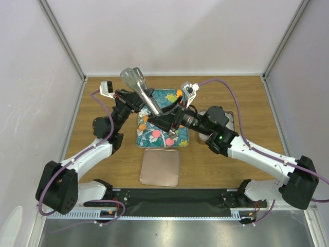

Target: Pack the cookies

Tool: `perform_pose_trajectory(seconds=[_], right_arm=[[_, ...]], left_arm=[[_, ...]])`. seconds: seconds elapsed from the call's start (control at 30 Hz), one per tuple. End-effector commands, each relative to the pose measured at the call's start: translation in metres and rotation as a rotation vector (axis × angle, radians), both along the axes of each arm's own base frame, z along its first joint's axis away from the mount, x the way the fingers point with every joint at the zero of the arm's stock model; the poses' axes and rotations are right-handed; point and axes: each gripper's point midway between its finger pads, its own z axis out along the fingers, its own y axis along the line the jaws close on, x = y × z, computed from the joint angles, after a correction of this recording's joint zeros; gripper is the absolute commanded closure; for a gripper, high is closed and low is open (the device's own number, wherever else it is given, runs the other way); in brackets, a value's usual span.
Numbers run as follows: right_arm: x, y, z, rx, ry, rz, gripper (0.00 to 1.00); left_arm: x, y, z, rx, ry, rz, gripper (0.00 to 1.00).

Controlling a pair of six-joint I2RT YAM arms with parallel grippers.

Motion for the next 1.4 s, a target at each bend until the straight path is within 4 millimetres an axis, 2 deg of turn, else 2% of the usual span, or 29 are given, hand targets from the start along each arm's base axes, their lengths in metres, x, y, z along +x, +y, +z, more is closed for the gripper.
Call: perform_pose_trajectory(seconds=[0.0,0.1,0.13,0.27,0.4,0.67,0.7,0.73,0.77,0.8,0.83,0.87,0.9,0.93,1.0,1.03,1.07,1.1,1.13,1.17,1.2,1.23,1.33,1.37], right_arm=[[-0.006,-0.012,0.031,0.067,-0.086,-0.029,0.37],[-0.002,-0.014,0.030,0.051,-0.090,-0.059,0.39],[-0.001,-0.016,0.031,0.051,-0.092,-0.069,0.39],[0.007,-0.023,0.029,0.042,-0.086,-0.114,0.41],[0.013,-0.031,0.027,0.022,-0.085,-0.155,0.41],[0.027,-0.054,0.015,-0.034,-0.051,-0.250,0.41],[0.028,-0.057,0.014,-0.041,-0.044,-0.261,0.41],[0.033,-0.062,0.013,-0.052,-0.038,-0.282,0.42],[0.037,-0.064,0.006,-0.089,-0.012,-0.301,0.43],[0.043,-0.069,0.003,-0.115,-0.002,-0.336,0.44],[0.050,-0.072,-0.016,-0.193,0.045,-0.360,0.45],[0.056,-0.077,-0.021,-0.230,0.059,-0.399,0.45],[0.061,-0.081,-0.019,-0.263,0.050,-0.424,0.46],[0.065,-0.086,-0.043,-0.357,0.099,-0.442,0.46],[0.075,-0.095,-0.054,-0.423,0.123,-0.488,0.46],[0.079,-0.099,-0.073,-0.502,0.152,-0.496,0.46],[0.084,-0.103,-0.081,-0.538,0.165,-0.516,0.46],[0.086,-0.105,-0.088,-0.572,0.172,-0.518,0.46],[0.091,-0.108,-0.103,-0.638,0.189,-0.538,0.46],[0.092,-0.108,-0.109,-0.665,0.187,-0.535,0.46],[0.093,-0.108,-0.119,-0.702,0.198,-0.525,0.46],[0.096,-0.104,-0.134,-0.753,0.205,-0.509,0.46],[0.096,-0.094,-0.157,-0.848,0.208,-0.468,0.46],[0.100,-0.089,-0.175,-0.909,0.205,-0.453,0.46]], left_arm=[[-0.017,0.011,0.024,-0.030,-0.134,0.038,0.64],[-0.014,0.013,0.023,-0.006,-0.135,0.056,0.58],[-0.013,0.014,0.022,0.002,-0.132,0.061,0.52],[-0.007,0.016,0.017,0.039,-0.113,0.074,0.45],[0.003,0.028,0.010,0.071,-0.082,0.112,0.39],[0.025,0.054,-0.009,0.194,-0.007,0.222,0.38],[0.035,0.058,-0.022,0.230,0.062,0.238,0.38],[0.037,0.059,-0.023,0.275,0.057,0.263,0.38],[0.036,0.060,-0.021,0.310,0.063,0.285,0.38],[0.045,0.061,-0.038,0.386,0.183,0.293,0.39],[0.051,0.066,-0.045,0.471,0.191,0.356,0.40],[0.050,0.070,-0.069,0.554,0.305,0.358,0.40],[0.048,0.073,-0.060,0.587,0.303,0.380,0.41],[0.046,0.078,-0.064,0.656,0.294,0.410,0.42],[0.037,0.090,-0.071,0.743,0.354,0.451,0.42],[0.034,0.095,-0.073,0.800,0.341,0.474,0.42],[0.031,0.101,-0.073,0.835,0.346,0.503,0.42],[0.020,0.106,-0.073,0.875,0.365,0.511,0.41],[0.016,0.111,-0.076,0.927,0.349,0.531,0.42],[0.010,0.117,-0.082,0.968,0.370,0.541,0.42],[0.004,0.120,-0.079,1.010,0.332,0.555,0.41],[0.000,0.123,-0.082,1.040,0.329,0.556,0.41],[-0.016,0.124,-0.105,1.136,0.324,0.515,0.41],[-0.020,0.124,-0.112,1.155,0.325,0.508,0.41]])
